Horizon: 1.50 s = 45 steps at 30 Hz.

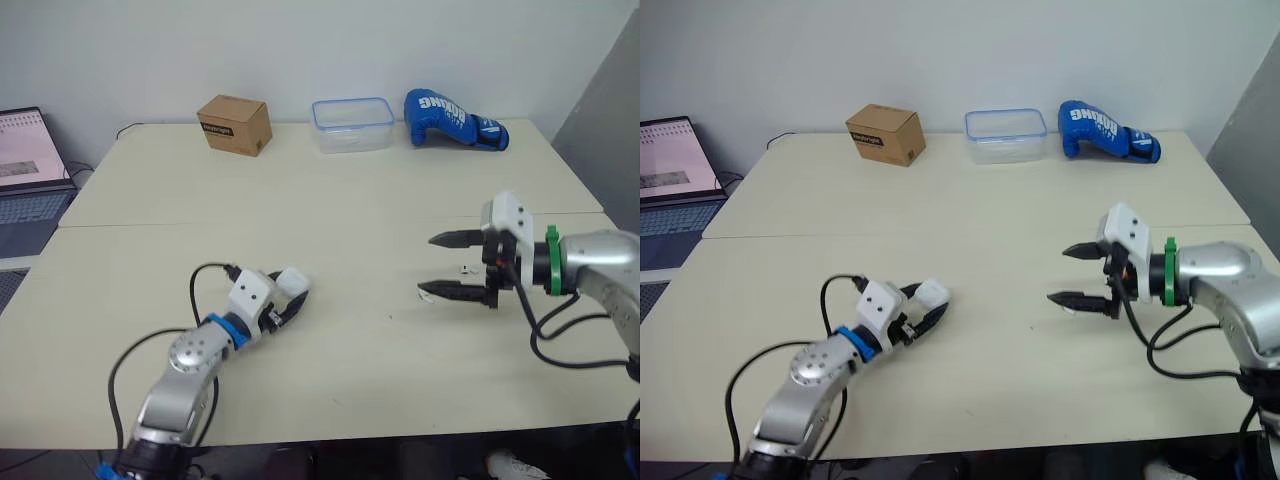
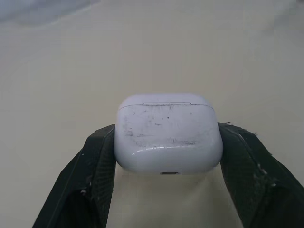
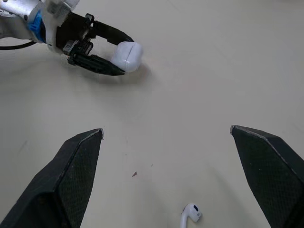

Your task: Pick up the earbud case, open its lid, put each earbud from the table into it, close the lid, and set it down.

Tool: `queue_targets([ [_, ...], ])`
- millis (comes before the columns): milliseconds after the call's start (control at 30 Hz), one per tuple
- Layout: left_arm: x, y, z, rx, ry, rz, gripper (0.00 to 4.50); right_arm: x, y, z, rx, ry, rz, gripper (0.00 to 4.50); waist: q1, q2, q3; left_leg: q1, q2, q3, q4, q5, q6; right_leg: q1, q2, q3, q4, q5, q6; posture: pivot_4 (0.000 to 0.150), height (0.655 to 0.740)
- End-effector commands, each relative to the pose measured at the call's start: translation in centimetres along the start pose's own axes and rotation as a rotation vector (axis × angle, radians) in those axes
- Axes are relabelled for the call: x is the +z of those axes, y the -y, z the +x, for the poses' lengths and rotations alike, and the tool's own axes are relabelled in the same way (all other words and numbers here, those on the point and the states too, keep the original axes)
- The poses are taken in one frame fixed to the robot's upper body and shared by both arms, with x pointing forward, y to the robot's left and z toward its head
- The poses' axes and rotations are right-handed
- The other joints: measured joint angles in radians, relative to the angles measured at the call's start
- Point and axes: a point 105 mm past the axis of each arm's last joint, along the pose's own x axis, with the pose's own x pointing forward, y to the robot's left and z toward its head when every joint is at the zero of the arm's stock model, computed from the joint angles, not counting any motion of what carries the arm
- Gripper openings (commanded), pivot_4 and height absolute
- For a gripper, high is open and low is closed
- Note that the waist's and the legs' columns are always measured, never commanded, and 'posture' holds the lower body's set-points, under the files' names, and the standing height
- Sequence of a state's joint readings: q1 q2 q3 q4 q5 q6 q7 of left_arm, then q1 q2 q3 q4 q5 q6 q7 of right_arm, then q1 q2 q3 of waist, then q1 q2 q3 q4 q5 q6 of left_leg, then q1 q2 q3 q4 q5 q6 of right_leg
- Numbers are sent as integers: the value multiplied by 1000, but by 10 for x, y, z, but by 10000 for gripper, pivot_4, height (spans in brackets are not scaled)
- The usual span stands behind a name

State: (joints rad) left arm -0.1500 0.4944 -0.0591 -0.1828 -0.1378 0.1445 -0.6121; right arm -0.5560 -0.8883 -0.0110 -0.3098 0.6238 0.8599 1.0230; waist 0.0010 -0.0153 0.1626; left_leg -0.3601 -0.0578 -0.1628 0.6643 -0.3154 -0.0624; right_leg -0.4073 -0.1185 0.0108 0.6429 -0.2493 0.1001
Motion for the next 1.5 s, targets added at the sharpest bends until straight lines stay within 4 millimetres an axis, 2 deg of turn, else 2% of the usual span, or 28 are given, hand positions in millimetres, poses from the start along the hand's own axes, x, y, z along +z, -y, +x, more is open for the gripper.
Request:
queue_targets([
  [33, 42, -4, 8, -113, 139, 176, 27700, 14, -2, 0, 54, 64, 126, 45000, 0, 0, 0, 0, 0, 0, 0, 0, 0, 0, 0, 0, 0, 0, 0, 1500, 7307],
  [200, 83, -8, 18, -242, 281, 382, 27700, 12, -12, 12, 146, 8, 341, 45000, -3, 0, 0, -3, -1, 0, 0, 0, 0, -3, -1, 0, -1, 0, 0, 1500, 7307],
  [433, 114, 5, 31, -397, 414, 496, 27700, 33, -14, 25, 210, 68, 500, 45000, -6, 0, 0, -3, -1, 0, 1, 0, 0, -4, -1, 0, 0, 0, 0, 1500, 7307],
  [767, 122, 23, 34, -493, 469, 566, 27700, 49, -16, 39, 275, 104, 605, 45000, -20, 0, 0, -4, -1, 0, 1, 0, 0, -5, 0, 0, 2, 0, 0, 1500, 7307],
  [1233, 124, 19, 37, -491, 484, 587, 27700, 51, -24, 46, 332, 116, 677, 45000, -31, 0, 0, -4, -1, 0, 1, 0, 0, -6, 0, 1, 2, 0, 0, 1500, 7307],
  [1333, 125, 20, 38, -494, 491, 590, 27700, 51, -24, 47, 325, 118, 687, 39991, -32, 0, 0, -4, -1, 0, 1, 0, 0, -6, 0, 1, 2, 0, 0, 1500, 7307],
  [1400, 126, 20, 38, -496, 494, 593, 27700, 51, -25, 48, 326, 118, 692, 33828, -32, 0, 0, -4, -1, 0, 1, 0, 0, -6, 0, 1, 2, 0, 0, 1500, 7307],
  [1500, 127, 21, 38, -498, 498, 593, 27700, 50, -26, 48, 327, 116, 699, 33828, -32, 0, 0, -4, -1, 0, 1, 0, 0, -6, 0, 1, 2, 0, 0, 1500, 7307],
])
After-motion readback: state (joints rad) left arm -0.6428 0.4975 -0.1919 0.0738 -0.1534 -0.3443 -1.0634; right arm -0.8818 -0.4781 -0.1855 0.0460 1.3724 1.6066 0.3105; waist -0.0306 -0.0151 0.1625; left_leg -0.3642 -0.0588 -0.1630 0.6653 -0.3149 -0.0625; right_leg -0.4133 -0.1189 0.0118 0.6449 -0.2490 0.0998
